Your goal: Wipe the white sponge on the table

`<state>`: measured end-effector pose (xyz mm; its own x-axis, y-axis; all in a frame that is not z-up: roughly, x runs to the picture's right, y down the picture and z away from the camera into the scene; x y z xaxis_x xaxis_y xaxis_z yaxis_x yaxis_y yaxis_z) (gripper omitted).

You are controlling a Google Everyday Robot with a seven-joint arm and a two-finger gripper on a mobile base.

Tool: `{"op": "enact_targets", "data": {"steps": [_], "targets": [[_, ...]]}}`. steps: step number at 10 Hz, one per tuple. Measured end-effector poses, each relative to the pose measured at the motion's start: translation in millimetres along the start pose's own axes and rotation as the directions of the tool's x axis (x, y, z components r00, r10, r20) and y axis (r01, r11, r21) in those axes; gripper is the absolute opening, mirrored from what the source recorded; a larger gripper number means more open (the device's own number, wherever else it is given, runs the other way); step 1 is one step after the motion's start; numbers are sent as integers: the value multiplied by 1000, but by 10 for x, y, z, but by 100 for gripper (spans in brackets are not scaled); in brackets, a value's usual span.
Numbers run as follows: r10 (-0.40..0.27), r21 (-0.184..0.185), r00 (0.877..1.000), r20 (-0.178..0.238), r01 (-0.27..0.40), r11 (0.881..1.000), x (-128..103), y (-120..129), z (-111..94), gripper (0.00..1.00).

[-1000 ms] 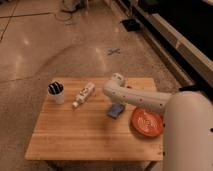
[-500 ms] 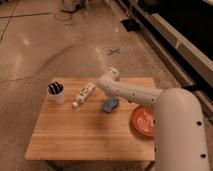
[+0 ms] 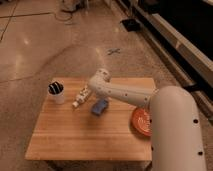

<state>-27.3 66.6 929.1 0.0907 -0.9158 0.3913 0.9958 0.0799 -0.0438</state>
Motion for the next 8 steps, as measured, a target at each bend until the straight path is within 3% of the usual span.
{"op": "enact_targets", "data": {"steps": [3, 4, 8], "targets": [[-25, 55, 999, 21, 24, 998, -136, 103, -76, 50], [-25, 57, 999, 22, 24, 998, -146, 155, -83, 55], [-24, 60, 999, 23, 23, 998, -149, 144, -85, 55]]}}
